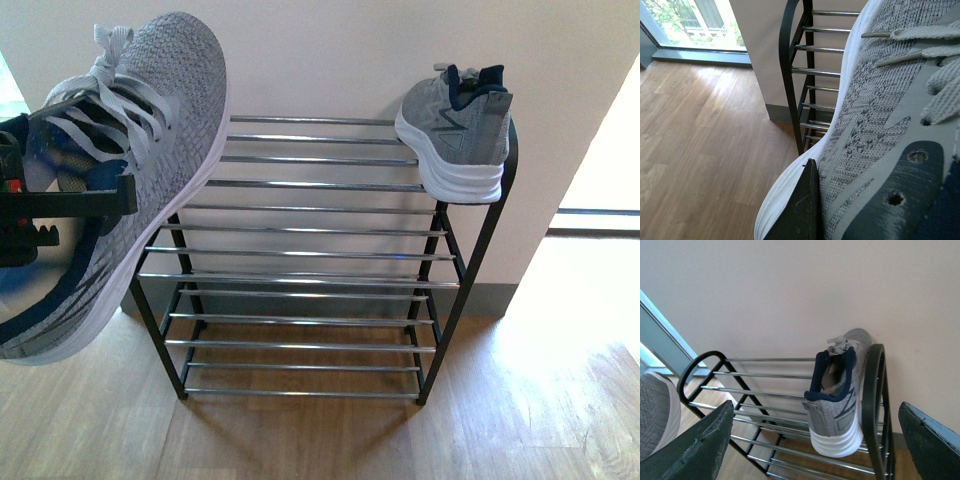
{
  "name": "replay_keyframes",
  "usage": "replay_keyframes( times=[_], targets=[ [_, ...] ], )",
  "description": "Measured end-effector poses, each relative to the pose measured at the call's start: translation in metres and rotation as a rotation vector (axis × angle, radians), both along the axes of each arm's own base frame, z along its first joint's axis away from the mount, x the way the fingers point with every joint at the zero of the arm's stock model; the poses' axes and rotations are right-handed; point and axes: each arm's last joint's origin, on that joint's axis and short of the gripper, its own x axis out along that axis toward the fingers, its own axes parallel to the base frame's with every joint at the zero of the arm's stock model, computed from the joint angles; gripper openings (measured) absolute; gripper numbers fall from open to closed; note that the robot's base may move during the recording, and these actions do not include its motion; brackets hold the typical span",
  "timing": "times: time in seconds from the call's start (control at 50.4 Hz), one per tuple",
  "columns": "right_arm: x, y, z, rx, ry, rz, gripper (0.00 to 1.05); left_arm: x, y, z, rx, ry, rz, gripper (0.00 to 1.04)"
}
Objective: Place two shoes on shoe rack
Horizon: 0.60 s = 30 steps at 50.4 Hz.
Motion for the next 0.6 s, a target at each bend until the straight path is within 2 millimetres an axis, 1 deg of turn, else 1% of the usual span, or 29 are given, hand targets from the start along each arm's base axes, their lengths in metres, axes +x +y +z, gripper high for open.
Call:
replay_keyframes(
  times=[0.02, 0.159, 0.278, 0.397, 0.536, 0.556, 0.595],
  targets=[
    [-0.006, -0.003, -0.002, -0.017, -0.018, -0.002, 0.96, 0.0, 0.0, 0.0, 0.0, 0.0, 0.0, 0.02],
    [-0.025, -0.014, -0.017, -0.082, -0.071, -0.038, 0.96, 0.0, 0.0, 0.0, 0.0, 0.0, 0.0, 0.02],
    [-0.037, -0.021, -0.029, -0.098, -0.108, -0.08, 0.96, 0.0, 0.0, 0.0, 0.0, 0.0, 0.0, 0.02],
    [-0.042, -0.028, -0.033, -0.087, -0.148, -0.125, 0.96, 0.0, 0.0, 0.0, 0.0, 0.0, 0.0, 0.02],
    [-0.042, -0.028, -0.034, -0.079, -0.146, -0.125, 0.96, 0.0, 0.0, 0.0, 0.0, 0.0, 0.0, 0.02],
    [-0.042, -0.028, -0.034, -0.085, -0.144, -0.135, 0.94, 0.0, 0.0, 0.0, 0.0, 0.0, 0.0, 0.02],
    [-0.044, -0.024, -0.037, -0.127, -0.102, -0.219, 0.86, 0.0, 0.0, 0.0, 0.0, 0.0, 0.001, 0.02]
  ],
)
